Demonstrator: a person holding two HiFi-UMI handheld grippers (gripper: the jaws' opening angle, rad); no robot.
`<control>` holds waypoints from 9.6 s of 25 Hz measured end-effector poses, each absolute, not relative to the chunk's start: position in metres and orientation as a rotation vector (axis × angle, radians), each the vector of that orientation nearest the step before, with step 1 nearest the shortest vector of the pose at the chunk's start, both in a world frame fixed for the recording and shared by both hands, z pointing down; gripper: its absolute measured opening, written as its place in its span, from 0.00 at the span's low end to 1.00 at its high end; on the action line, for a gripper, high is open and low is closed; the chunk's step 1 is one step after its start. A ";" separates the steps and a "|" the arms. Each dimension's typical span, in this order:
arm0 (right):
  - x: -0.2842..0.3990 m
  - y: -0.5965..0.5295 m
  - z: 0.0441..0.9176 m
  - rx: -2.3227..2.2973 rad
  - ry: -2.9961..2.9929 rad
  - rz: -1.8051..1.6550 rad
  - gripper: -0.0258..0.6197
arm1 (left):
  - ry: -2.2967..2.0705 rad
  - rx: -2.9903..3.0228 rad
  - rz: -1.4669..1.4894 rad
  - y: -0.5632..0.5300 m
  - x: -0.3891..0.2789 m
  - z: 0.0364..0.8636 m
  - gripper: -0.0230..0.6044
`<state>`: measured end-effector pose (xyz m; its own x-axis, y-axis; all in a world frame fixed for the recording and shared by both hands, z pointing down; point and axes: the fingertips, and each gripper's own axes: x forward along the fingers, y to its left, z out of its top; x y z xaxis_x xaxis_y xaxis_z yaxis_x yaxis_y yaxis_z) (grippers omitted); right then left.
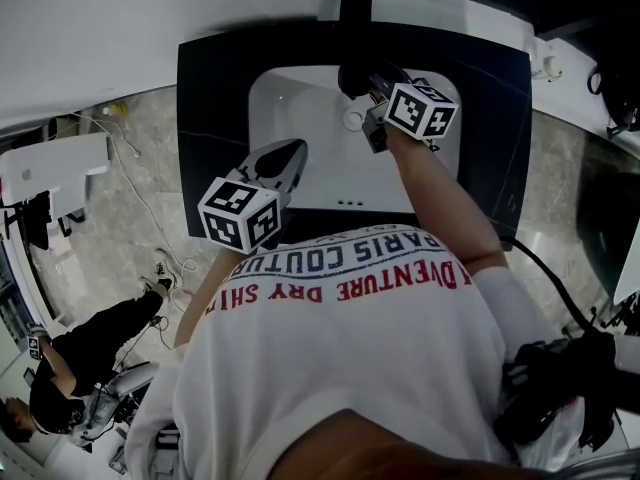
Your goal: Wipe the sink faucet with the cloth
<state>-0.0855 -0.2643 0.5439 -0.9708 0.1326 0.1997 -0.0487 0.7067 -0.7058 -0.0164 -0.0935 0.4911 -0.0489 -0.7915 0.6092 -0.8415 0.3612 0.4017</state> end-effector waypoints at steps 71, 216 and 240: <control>-0.169 -0.054 0.405 1.254 -2.670 0.200 0.14 | -1.017 2.475 0.302 -0.027 -0.238 0.408 0.04; -0.002 0.080 0.468 0.298 -2.824 0.287 0.14 | -1.520 2.227 0.141 0.088 -0.064 0.454 0.04; -0.187 -0.071 0.484 0.461 -2.955 0.157 0.14 | -1.467 2.447 0.083 -0.061 -0.241 0.496 0.04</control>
<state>-0.1872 -0.0706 0.4835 -0.9421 -0.2946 0.1604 -0.3099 0.9473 -0.0804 -0.2414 -0.0613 0.4958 0.4808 -0.8550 0.1945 -0.8715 -0.4414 0.2137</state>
